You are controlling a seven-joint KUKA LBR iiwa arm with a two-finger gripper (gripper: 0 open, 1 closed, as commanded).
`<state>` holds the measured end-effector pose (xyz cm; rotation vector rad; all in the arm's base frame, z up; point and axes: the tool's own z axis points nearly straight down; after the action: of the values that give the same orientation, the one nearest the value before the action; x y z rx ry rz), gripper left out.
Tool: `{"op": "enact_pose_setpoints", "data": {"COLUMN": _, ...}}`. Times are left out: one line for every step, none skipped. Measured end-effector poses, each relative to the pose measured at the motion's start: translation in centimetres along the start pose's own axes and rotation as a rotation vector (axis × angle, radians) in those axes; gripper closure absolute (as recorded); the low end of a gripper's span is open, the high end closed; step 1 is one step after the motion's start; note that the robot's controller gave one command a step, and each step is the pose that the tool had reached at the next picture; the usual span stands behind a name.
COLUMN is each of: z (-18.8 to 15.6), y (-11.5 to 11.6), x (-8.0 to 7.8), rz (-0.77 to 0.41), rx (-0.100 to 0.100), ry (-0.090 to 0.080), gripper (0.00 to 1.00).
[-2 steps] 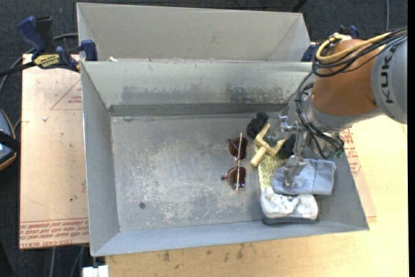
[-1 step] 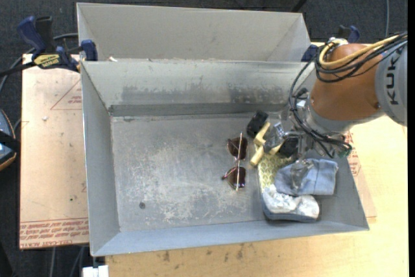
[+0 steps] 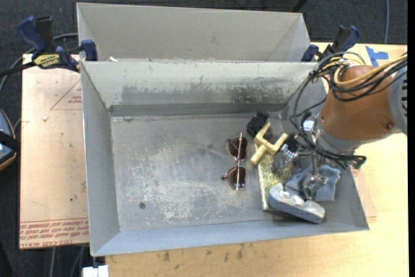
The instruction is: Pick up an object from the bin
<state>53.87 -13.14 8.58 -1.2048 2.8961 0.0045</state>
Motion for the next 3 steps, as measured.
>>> {"op": "enact_pose_setpoints", "data": {"z": 1.0, "y": -0.6, "x": 0.3, "rz": -0.34, "rx": -0.019, "ry": -0.001, "gripper": 1.0}}
{"op": "enact_pose_setpoints", "data": {"z": 1.0, "y": -0.6, "x": 0.3, "rz": -0.34, "rx": -0.019, "ry": -0.001, "gripper": 1.0}}
{"op": "enact_pose_setpoints", "data": {"z": -2.6, "y": -3.2, "x": -1.4, "rz": -0.334, "rx": -0.008, "ry": 0.003, "gripper": 1.0}}
